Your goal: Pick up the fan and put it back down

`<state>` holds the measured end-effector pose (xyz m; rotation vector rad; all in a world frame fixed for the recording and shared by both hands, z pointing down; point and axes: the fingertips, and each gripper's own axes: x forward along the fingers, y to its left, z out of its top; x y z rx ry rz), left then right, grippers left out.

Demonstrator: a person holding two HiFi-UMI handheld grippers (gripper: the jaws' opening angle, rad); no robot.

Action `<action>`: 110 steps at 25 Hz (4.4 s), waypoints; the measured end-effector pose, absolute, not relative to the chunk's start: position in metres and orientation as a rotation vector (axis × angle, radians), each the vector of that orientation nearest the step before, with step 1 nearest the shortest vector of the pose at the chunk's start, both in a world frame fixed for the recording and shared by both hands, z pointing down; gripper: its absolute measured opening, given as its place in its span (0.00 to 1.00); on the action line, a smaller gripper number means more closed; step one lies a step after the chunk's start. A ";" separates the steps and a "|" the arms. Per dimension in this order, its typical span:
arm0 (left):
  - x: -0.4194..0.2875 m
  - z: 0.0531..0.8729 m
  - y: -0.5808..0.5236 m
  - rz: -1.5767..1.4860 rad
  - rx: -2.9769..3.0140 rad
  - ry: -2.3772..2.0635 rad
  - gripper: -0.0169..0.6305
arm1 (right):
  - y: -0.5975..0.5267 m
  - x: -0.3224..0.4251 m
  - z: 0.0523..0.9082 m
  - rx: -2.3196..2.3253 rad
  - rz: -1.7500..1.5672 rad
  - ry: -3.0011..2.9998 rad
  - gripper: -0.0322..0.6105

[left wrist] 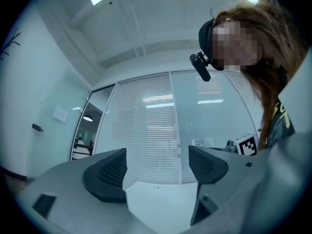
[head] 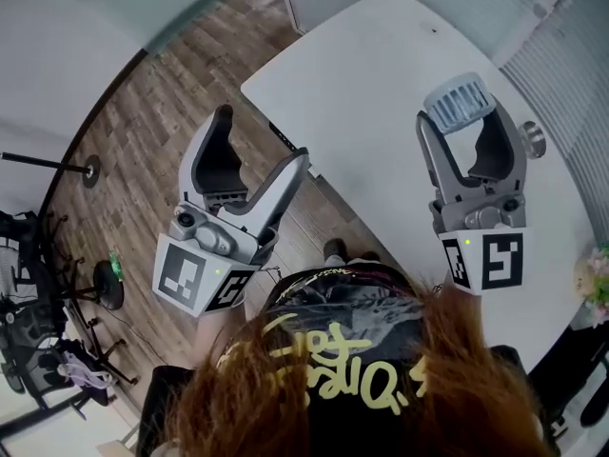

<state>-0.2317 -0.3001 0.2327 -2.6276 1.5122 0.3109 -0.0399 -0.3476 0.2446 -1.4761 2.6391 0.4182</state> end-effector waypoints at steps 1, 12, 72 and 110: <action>-0.232 0.231 -0.301 0.319 -2.620 1.510 0.64 | -0.347 -0.036 0.241 -1.483 0.432 2.626 0.57; -0.242 0.223 -0.321 0.376 -2.593 1.552 0.59 | -0.348 -0.017 0.227 -1.519 0.471 2.550 0.57; -0.175 0.254 -0.370 0.175 -2.730 1.529 0.57 | -0.418 0.156 0.461 -2.381 -0.214 2.814 0.57; -0.124 0.260 -0.380 0.090 -2.831 1.428 0.57 | -0.407 0.170 0.509 -2.422 -0.346 2.884 0.57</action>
